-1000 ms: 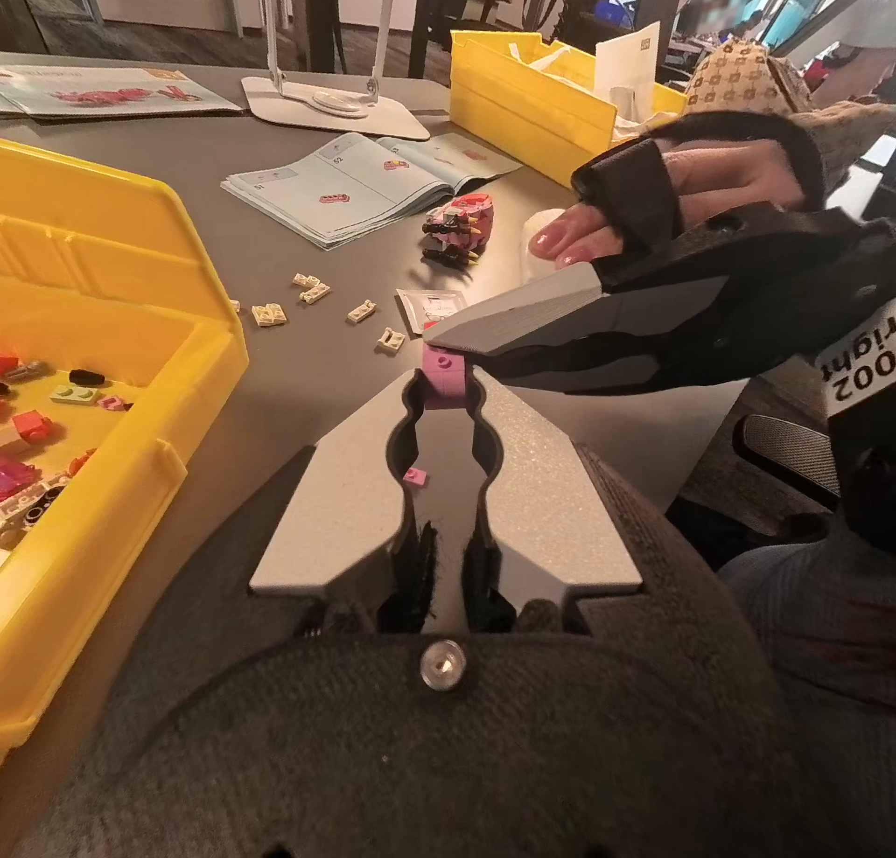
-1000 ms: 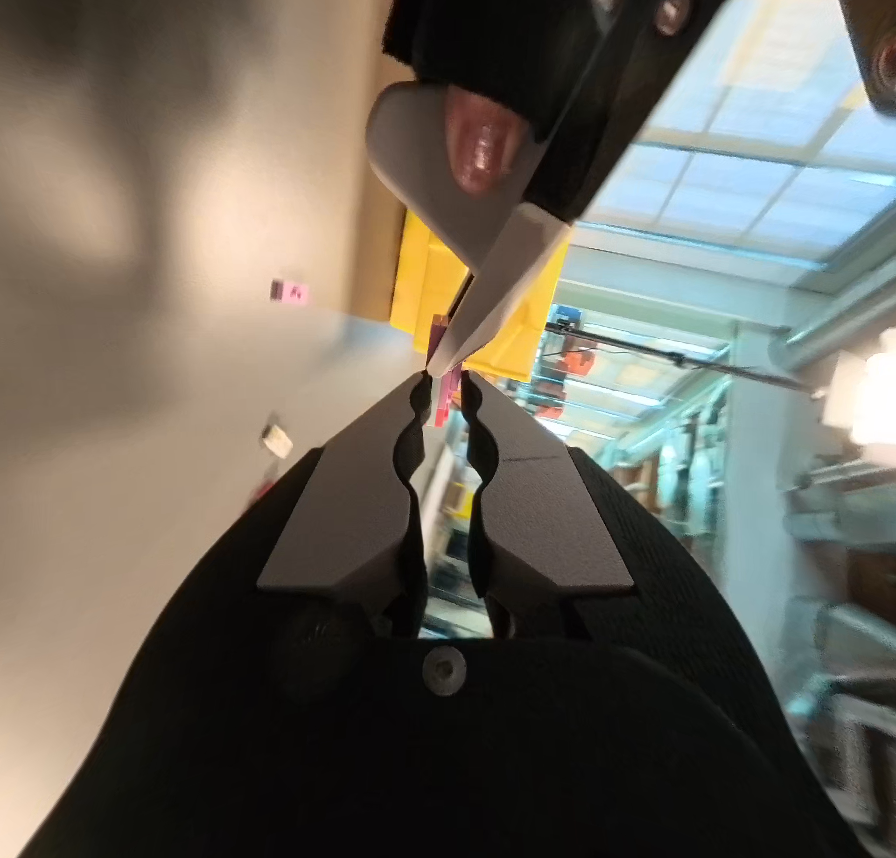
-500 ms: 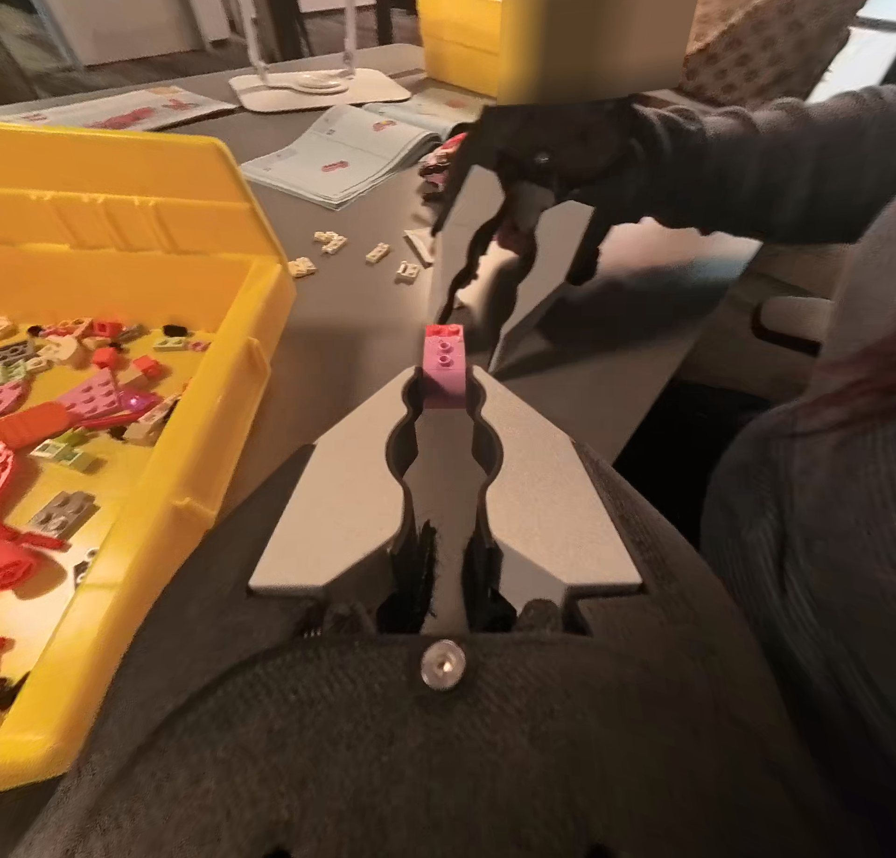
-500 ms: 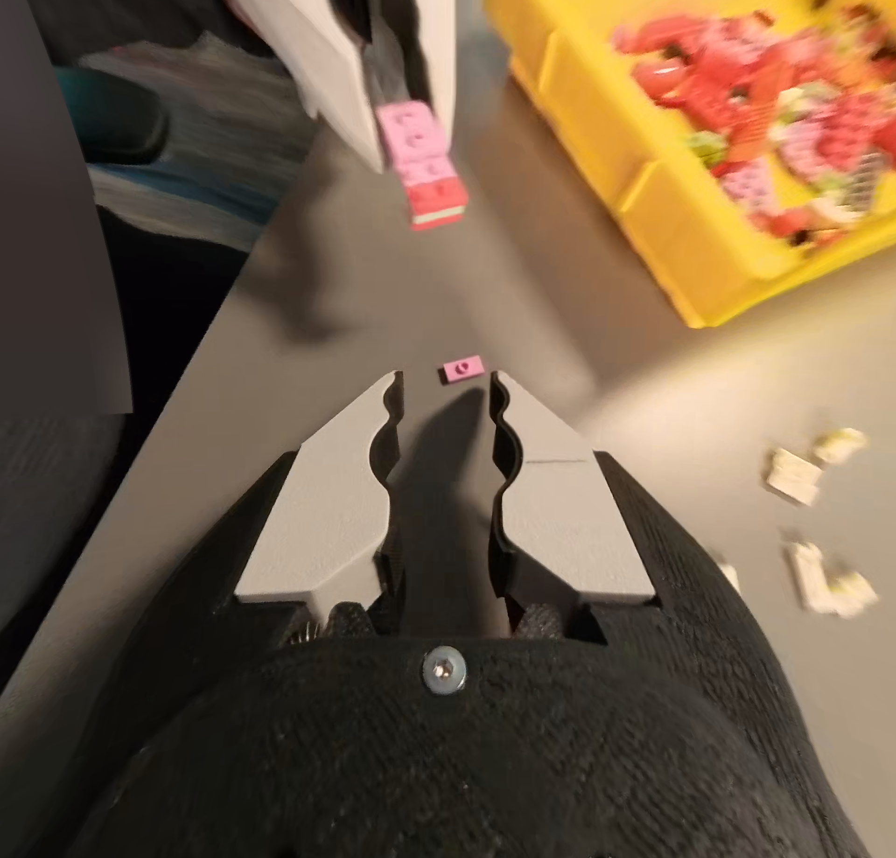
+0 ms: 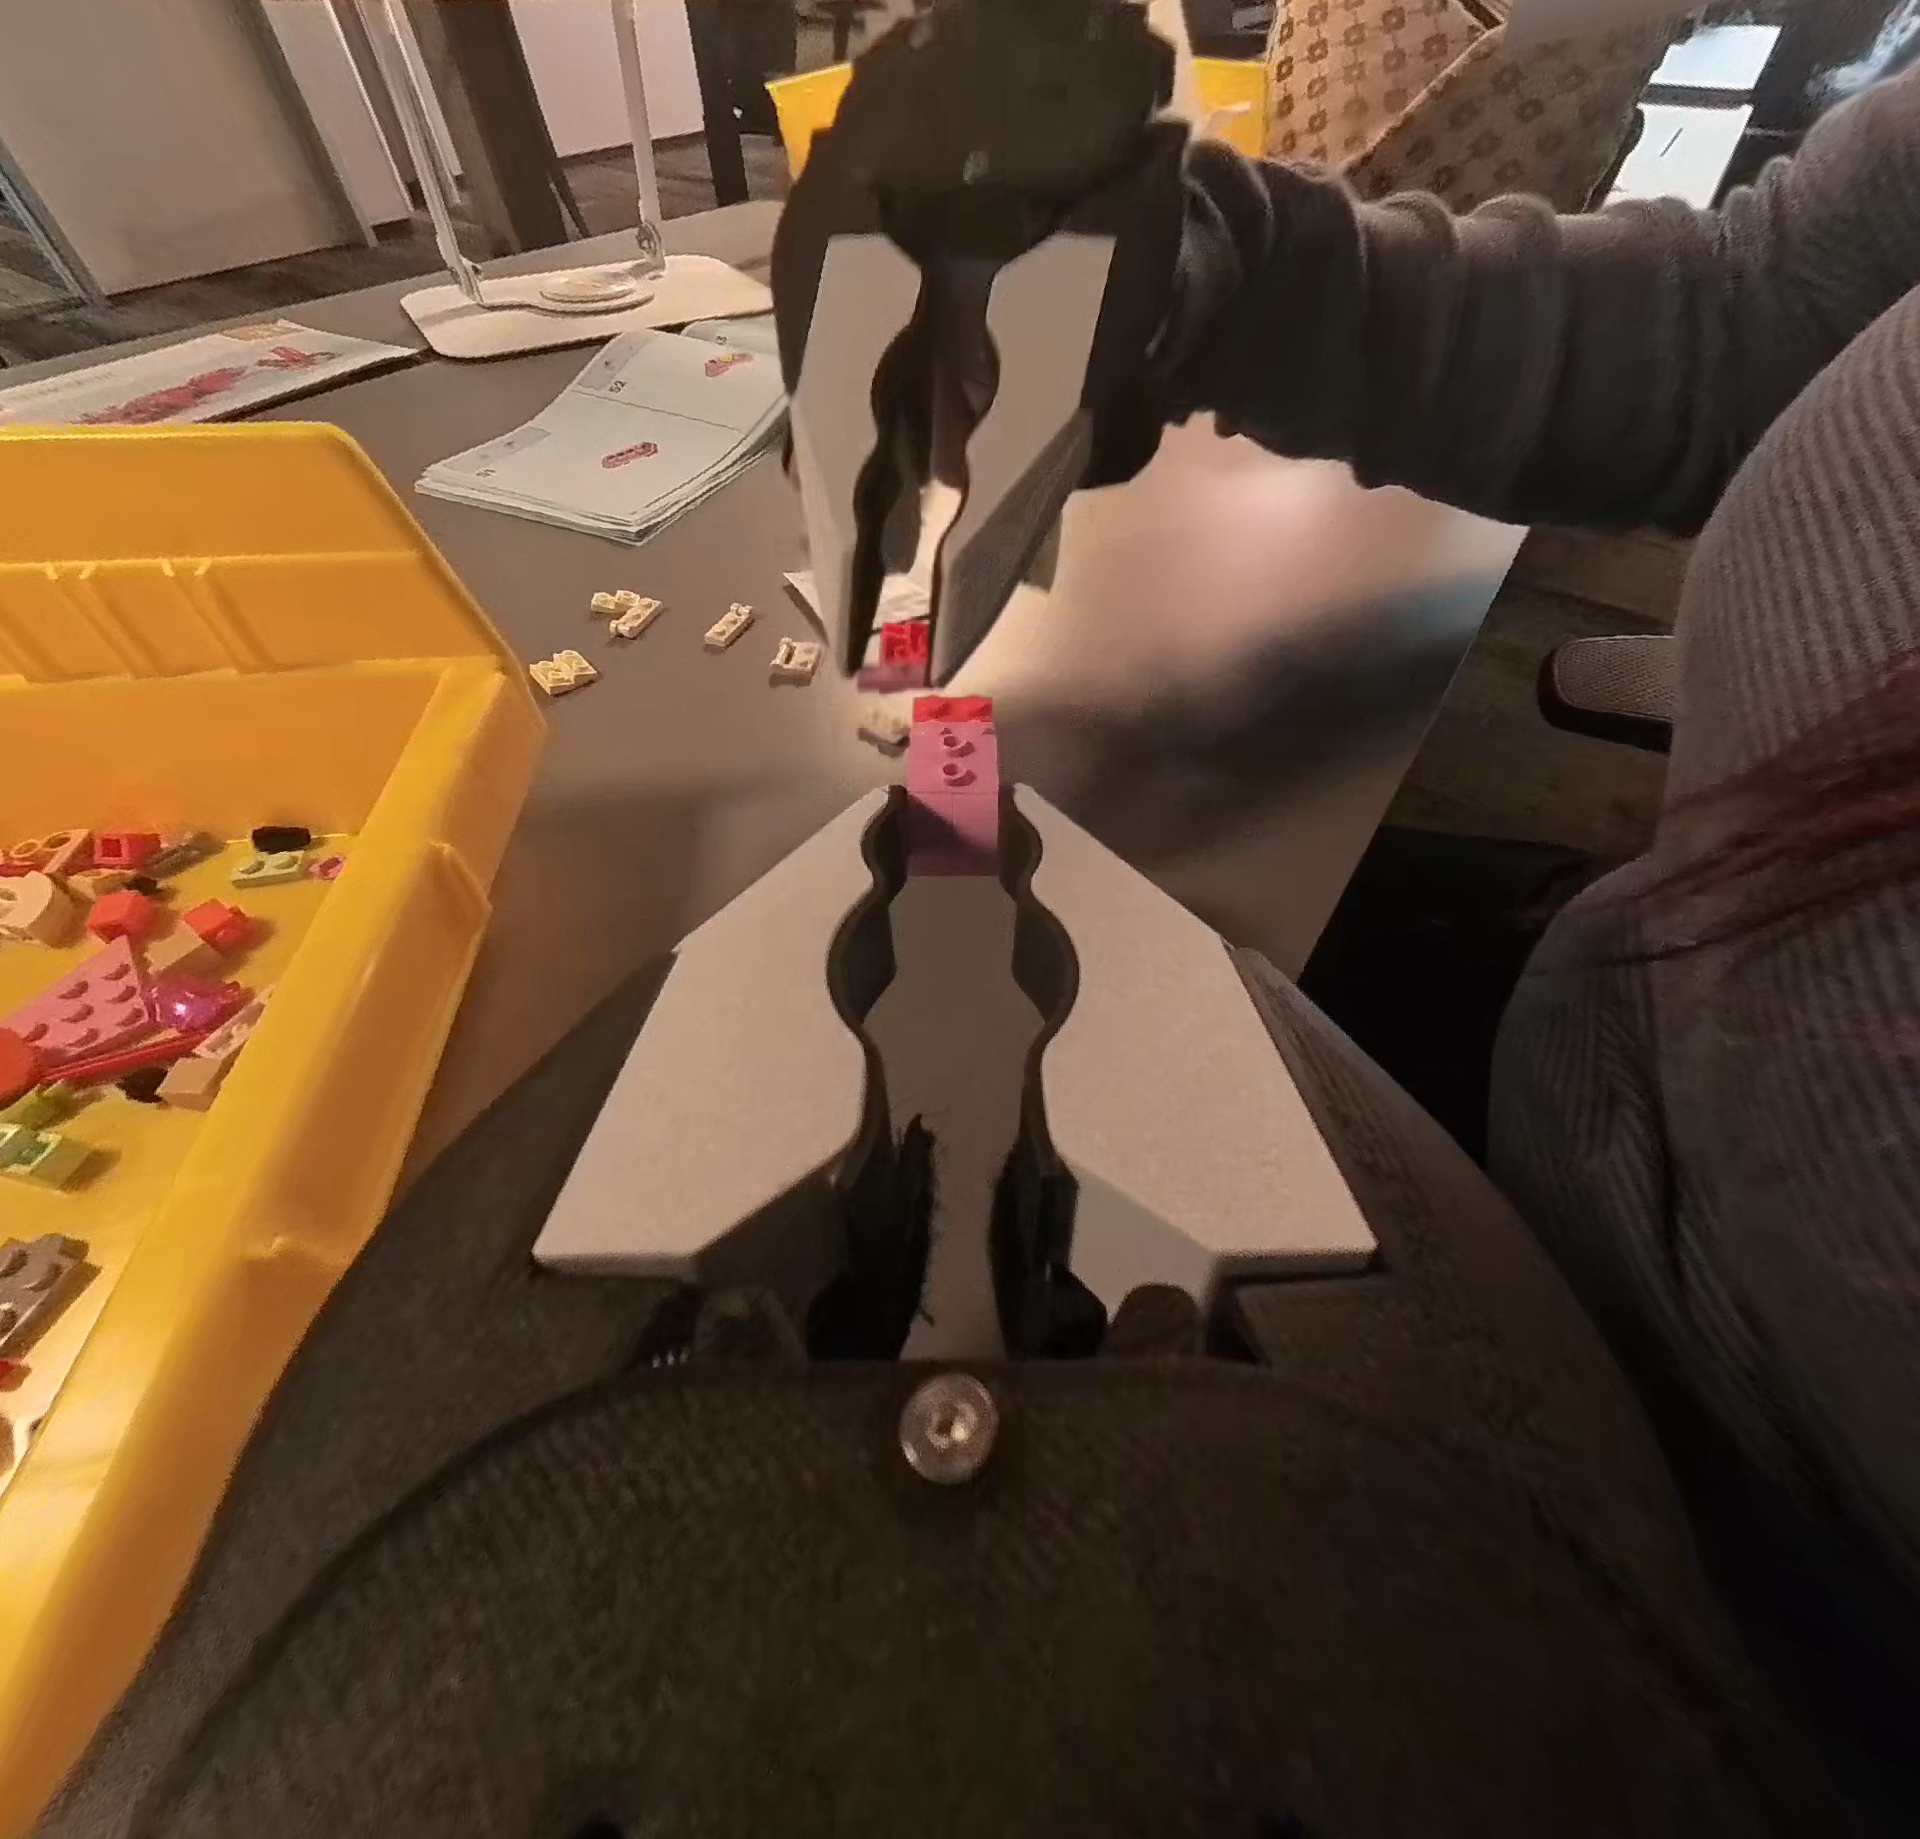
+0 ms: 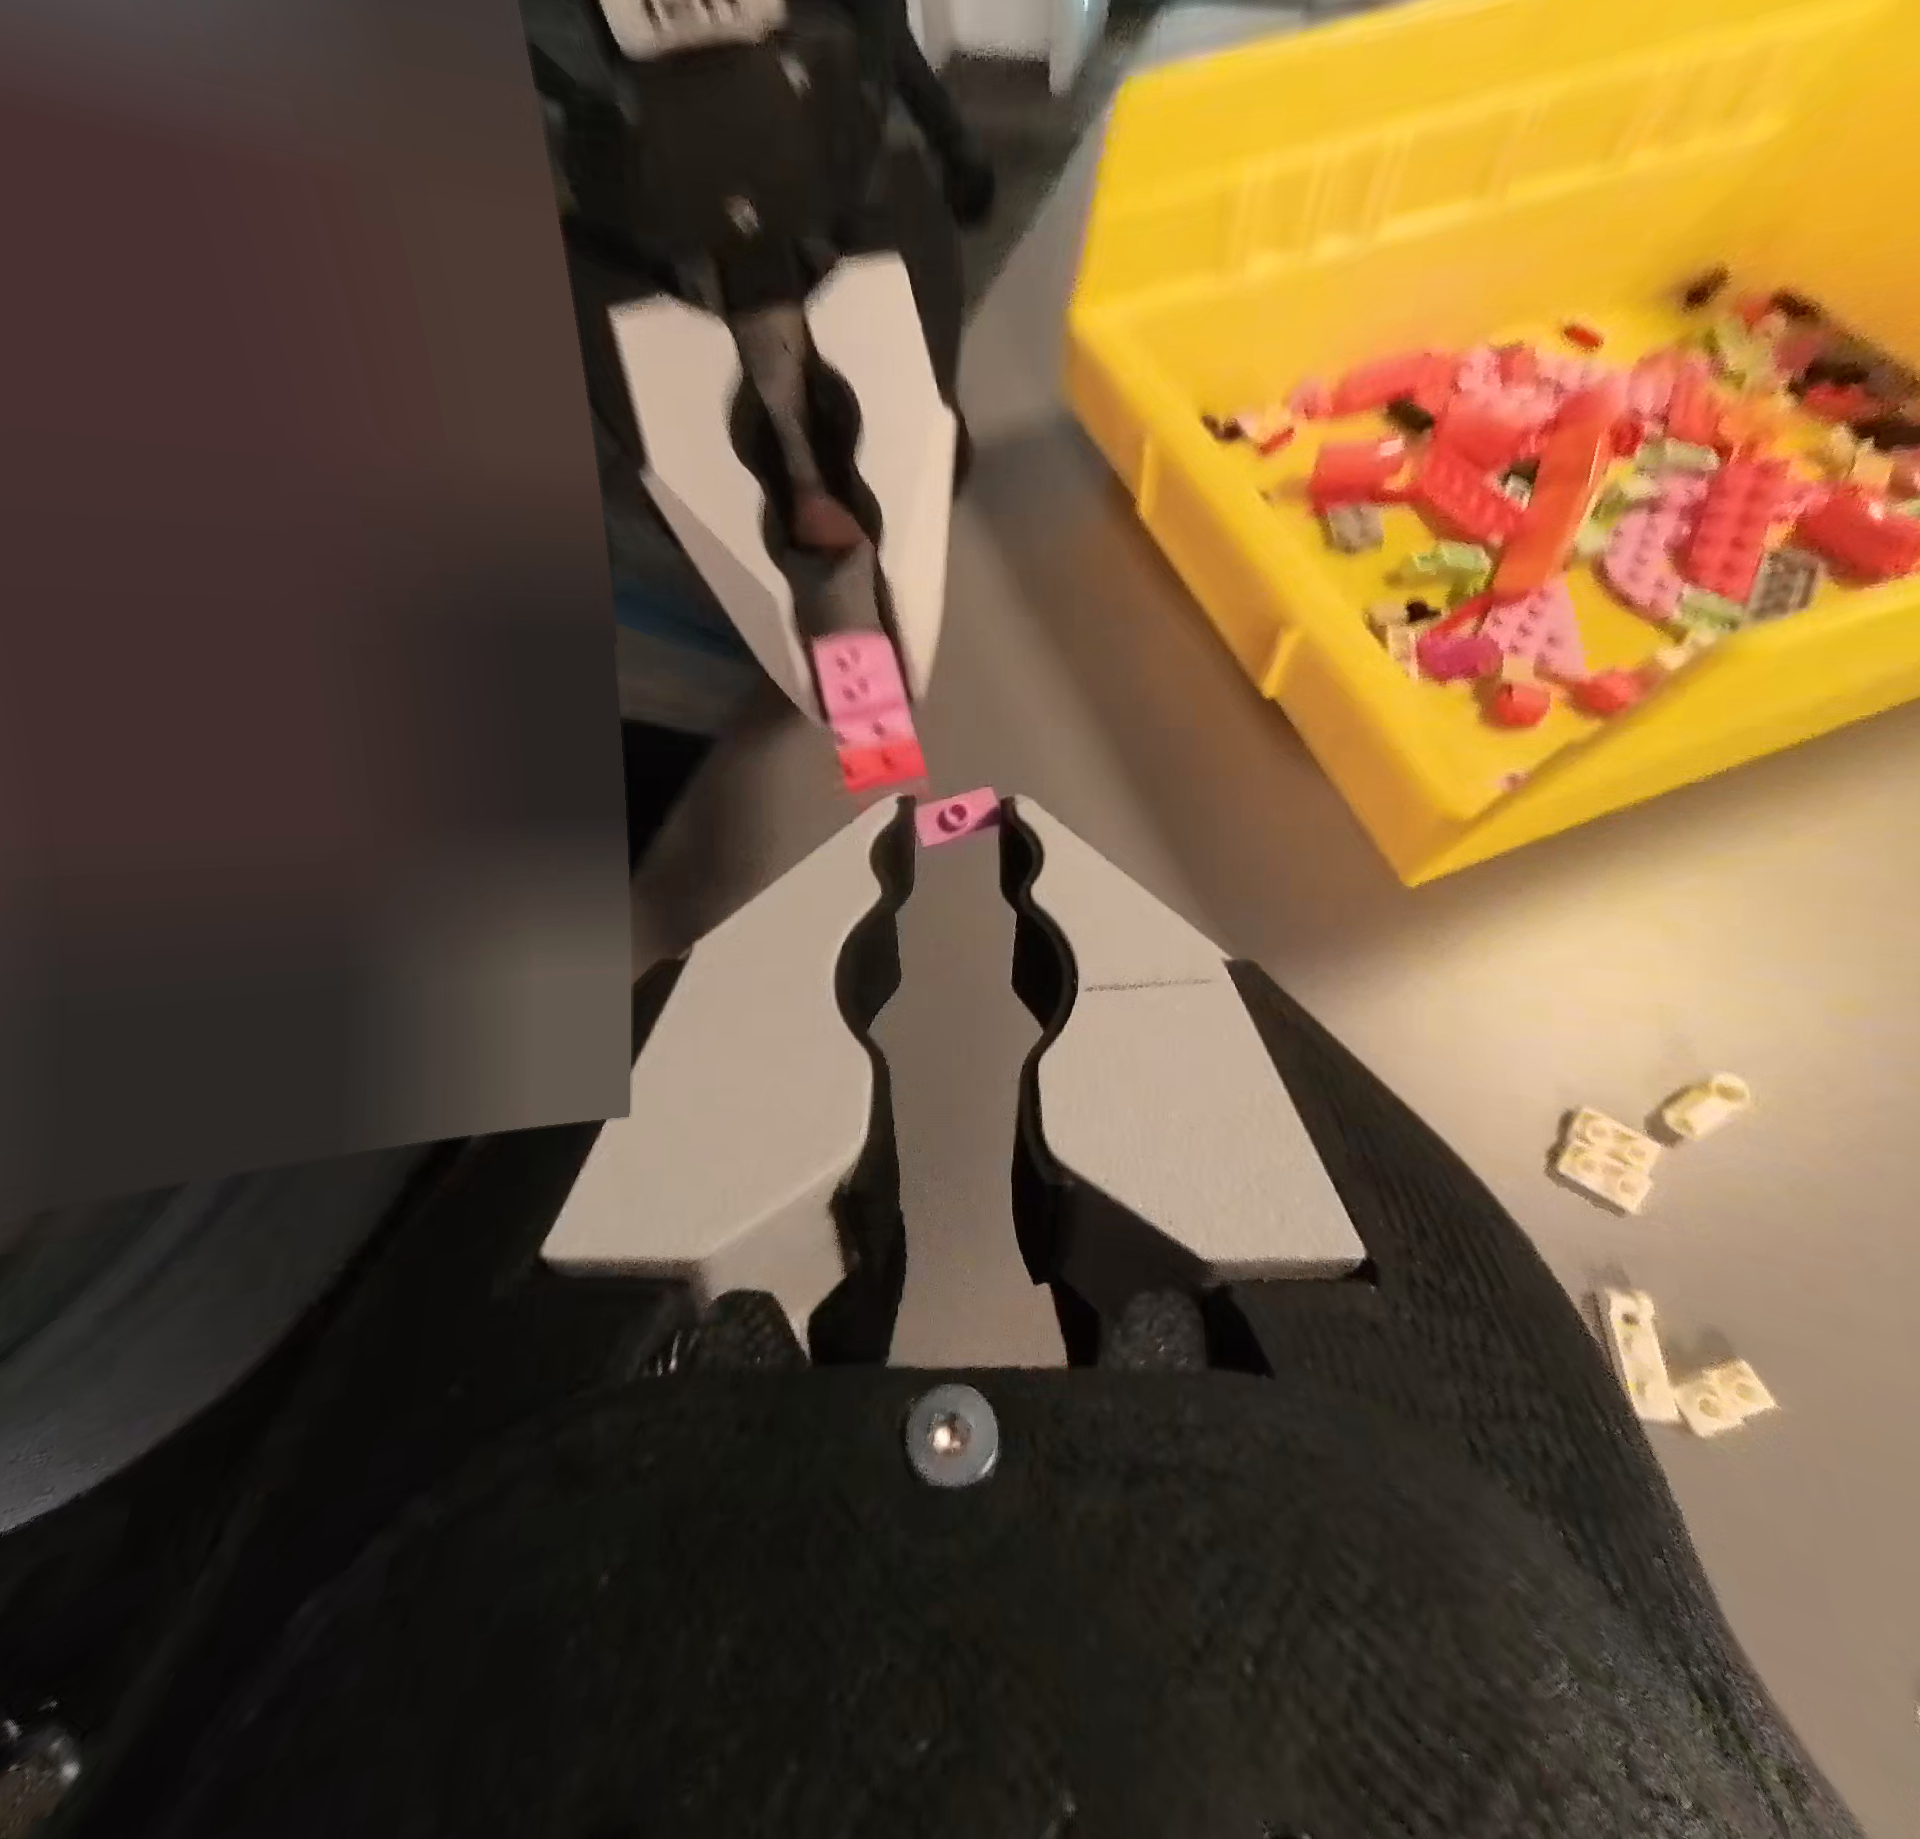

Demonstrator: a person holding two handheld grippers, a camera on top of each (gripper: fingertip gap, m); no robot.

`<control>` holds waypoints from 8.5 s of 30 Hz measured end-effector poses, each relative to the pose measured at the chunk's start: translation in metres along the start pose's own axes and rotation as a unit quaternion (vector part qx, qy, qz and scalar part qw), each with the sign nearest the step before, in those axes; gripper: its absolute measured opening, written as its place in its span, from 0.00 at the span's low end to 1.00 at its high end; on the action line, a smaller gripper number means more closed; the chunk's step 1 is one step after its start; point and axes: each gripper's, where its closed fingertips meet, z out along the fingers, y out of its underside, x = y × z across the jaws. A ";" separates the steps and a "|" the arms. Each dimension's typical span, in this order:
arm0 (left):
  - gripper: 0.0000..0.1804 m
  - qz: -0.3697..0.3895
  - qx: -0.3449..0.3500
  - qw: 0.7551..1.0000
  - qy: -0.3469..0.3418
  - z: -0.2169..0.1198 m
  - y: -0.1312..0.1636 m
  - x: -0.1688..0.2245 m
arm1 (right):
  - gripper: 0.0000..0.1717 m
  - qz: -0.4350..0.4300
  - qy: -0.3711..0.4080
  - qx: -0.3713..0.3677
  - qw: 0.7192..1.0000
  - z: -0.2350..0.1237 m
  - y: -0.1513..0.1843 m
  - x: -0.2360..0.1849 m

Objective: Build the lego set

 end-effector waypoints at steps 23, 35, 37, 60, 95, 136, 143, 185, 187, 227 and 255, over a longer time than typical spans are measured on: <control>0.09 0.010 0.016 1.000 -0.010 0.023 -0.015 0.000 | 0.09 -0.031 0.051 -0.049 0.997 -0.009 -0.010 -0.011; 0.09 0.011 0.023 1.000 -0.013 0.025 -0.020 -0.001 | 0.12 -0.029 0.053 -0.049 0.997 -0.012 -0.010 -0.013; 0.09 0.012 0.022 1.000 -0.015 0.025 -0.020 -0.001 | 0.13 -0.028 0.053 -0.047 0.997 -0.011 -0.010 -0.013; 0.09 -0.069 0.042 0.994 -0.079 0.021 -0.029 -0.029 | 0.20 -0.411 0.379 -0.132 0.818 -0.006 -0.018 0.021; 0.09 -0.105 0.021 0.990 -0.094 0.038 -0.024 -0.028 | 0.06 -0.490 0.450 -0.234 0.709 -0.013 -0.005 0.035; 0.09 0.005 -0.217 0.969 0.115 0.145 0.023 0.058 | 0.19 -0.089 0.664 0.194 0.716 -0.245 0.053 0.090; 0.11 -0.019 -0.216 0.971 0.103 0.146 0.022 0.055 | 0.18 -0.085 0.643 0.202 0.734 -0.238 0.052 0.089; 0.09 -0.321 -0.379 0.837 -0.231 -0.032 0.037 -0.317 | 0.00 -0.098 0.677 0.066 0.726 -0.232 0.081 0.097; 0.12 -0.348 -0.377 0.833 -0.207 -0.020 0.038 -0.312 | 0.00 -0.098 0.676 0.067 0.728 -0.231 0.081 0.097; 0.16 -0.256 -0.404 0.850 -0.221 0.035 0.047 -0.304 | 0.00 -0.080 0.655 0.060 0.749 -0.223 0.087 0.103; 0.03 -0.284 -0.412 0.847 -0.181 0.047 0.046 -0.296 | 0.00 -0.081 0.644 0.058 0.758 -0.218 0.087 0.104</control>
